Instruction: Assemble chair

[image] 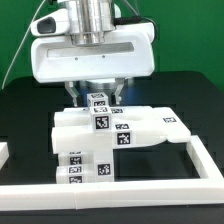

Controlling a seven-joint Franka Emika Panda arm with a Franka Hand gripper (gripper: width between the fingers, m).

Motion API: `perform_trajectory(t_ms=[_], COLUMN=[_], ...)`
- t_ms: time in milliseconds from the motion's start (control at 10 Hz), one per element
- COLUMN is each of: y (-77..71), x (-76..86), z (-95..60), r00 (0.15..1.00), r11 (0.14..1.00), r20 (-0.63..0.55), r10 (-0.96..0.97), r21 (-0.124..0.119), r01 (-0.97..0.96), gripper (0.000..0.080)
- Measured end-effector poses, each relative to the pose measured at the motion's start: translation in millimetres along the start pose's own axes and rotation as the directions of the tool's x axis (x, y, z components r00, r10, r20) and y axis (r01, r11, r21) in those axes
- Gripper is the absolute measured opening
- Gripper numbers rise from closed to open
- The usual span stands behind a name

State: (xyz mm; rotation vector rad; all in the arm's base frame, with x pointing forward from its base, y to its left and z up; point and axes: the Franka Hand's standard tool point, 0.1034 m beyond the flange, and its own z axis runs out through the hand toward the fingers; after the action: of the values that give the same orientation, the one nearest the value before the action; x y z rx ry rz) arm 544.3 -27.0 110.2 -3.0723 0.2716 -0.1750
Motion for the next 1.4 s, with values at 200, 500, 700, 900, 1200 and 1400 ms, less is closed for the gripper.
perform_trajectory(t_ms=[200,500,700,900,1200,1400], y=[-0.7,-0.7,-2.1,-2.3,-2.6,-2.5], x=[0.1,1.5,5.2,6.0,6.9,6.6], z=[0.1,-0.1,-0.1,-0.5,-1.0,-0.6], r00=[0.994,0.949,0.882,0.841,0.766,0.766], r11=[0.994,0.949,0.883,0.842,0.767,0.767], r20=[0.000,-0.007,-0.029,-0.030,-0.029,-0.029], r10=[0.111,0.316,0.470,0.540,0.642,0.642], r21=[0.001,0.002,0.008,0.012,0.016,0.016], r01=[-0.111,-0.316,-0.470,-0.540,-0.642,-0.642], gripper=[0.0284,0.0284,0.0284,0.0284,0.0284,0.0507])
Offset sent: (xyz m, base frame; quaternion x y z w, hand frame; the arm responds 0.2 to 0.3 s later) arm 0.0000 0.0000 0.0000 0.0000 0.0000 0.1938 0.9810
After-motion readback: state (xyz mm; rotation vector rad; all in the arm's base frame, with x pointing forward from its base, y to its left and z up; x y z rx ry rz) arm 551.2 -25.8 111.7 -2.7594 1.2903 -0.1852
